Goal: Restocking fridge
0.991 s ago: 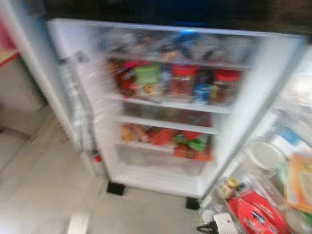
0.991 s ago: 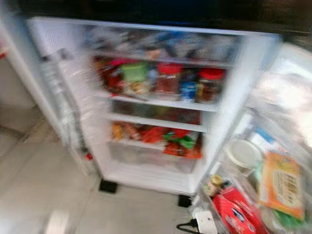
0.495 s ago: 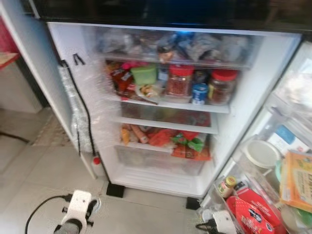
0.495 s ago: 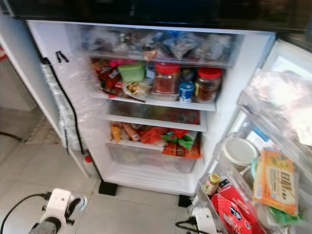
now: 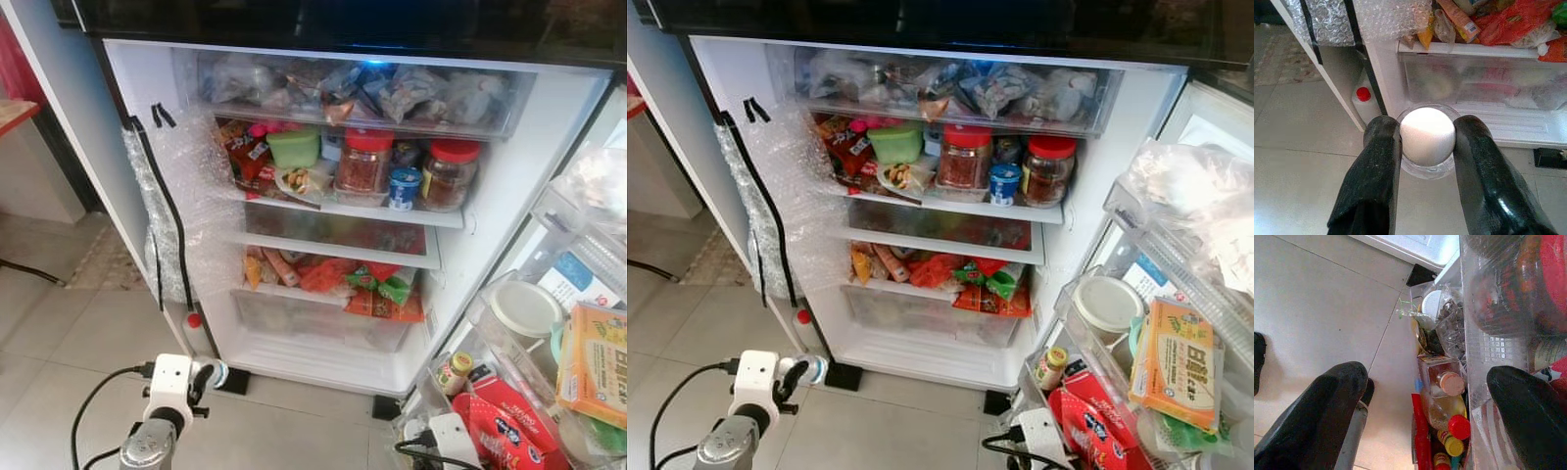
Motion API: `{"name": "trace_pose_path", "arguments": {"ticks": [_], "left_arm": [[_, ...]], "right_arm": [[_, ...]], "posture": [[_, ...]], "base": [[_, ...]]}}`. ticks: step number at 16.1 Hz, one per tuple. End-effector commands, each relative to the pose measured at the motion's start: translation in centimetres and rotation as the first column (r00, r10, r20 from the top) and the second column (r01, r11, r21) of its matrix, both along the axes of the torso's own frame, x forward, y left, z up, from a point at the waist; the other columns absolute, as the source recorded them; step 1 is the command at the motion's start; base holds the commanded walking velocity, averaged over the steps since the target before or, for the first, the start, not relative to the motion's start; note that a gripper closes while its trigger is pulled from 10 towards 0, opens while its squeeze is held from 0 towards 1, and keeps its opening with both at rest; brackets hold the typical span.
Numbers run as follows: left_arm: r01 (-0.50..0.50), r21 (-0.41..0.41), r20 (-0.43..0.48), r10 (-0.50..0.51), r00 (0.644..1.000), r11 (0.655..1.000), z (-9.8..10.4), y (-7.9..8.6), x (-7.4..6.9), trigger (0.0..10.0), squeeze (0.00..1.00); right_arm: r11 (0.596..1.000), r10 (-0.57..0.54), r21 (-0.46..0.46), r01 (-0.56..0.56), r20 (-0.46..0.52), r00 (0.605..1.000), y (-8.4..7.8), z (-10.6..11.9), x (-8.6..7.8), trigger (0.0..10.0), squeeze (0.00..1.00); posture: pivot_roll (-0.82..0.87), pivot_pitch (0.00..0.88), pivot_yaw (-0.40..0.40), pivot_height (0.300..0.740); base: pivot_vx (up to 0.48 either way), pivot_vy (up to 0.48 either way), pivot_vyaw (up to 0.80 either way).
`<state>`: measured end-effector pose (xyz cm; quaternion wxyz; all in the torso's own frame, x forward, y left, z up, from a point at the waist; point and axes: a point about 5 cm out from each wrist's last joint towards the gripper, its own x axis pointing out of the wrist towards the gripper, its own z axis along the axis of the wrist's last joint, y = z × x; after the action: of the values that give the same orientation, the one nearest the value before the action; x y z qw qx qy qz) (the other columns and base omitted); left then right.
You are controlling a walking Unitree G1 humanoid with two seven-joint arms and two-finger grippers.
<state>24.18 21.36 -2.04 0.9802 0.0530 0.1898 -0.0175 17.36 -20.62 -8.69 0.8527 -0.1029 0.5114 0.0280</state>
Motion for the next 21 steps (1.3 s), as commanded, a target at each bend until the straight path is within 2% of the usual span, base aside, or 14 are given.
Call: {"name": "trace_pose_path", "arguments": {"ticks": [1, 5, 7, 10, 16, 21], "left_arm": [[-0.005, -0.025, 0.05, 0.007, 0.999, 1.0, 1.1, -0.3, 1.3, 10.0, 0.0], [0.005, -0.058, 0.082, 0.0, 0.997, 0.998, 1.6, -0.7, 1.8, 10.0, 0.0], [0.055, -0.062, 0.102, -0.048, 0.994, 0.997, 2.2, -1.3, 2.5, 10.0, 0.0], [0.047, -0.06, 0.117, -0.039, 0.992, 0.997, 2.9, -0.9, 3.4, 10.0, 0.0], [-0.005, -0.064, 0.112, 0.013, 0.994, 0.998, 2.8, 0.3, 3.0, 10.0, 0.0], [0.003, -0.071, 0.13, 0.006, 0.991, 0.997, 3.1, -0.3, 3.4, 10.0, 0.0]], "right_arm": [[0.999, 0.004, -0.037, -0.002, 0.039, 0.999, -0.4, 0.8, 1.6, 10.0, 0.0], [0.999, -0.004, -0.044, 0.006, 0.037, 0.999, -0.4, 1.0, 1.9, 10.0, 0.0], [0.999, -0.023, -0.041, 0.025, 0.032, 0.999, -0.2, 1.0, 2.1, 10.0, 0.0], [0.999, -0.005, -0.033, 0.006, 0.027, 1.0, 0.2, 1.2, 2.7, 10.0, 0.0], [0.999, 0.002, -0.042, 0.0, 0.041, 0.999, 0.2, 1.8, 3.7, 10.0, 0.0], [0.999, 0.008, -0.032, -0.007, 0.026, 1.0, 0.5, 1.6, 3.5, 10.0, 0.0]], "posture": [[0.0, 0.0, -0.027, 0.74], [0.0, 0.0, -0.013, 0.74], [0.01, 0.0, -0.005, 0.74], [0.03, 0.0, -0.004, 0.74], [0.02, 0.0, -0.01, 0.74], [0.04, 0.0, -0.029, 0.74]], "base": [[0.0, 0.0, 0.0], [0.0, 0.0, 0.0], [0.0, 0.0, 0.0], [0.0, 0.0, 0.0], [0.0, 0.0, 0.0], [0.0, 0.0, 0.0]]}}
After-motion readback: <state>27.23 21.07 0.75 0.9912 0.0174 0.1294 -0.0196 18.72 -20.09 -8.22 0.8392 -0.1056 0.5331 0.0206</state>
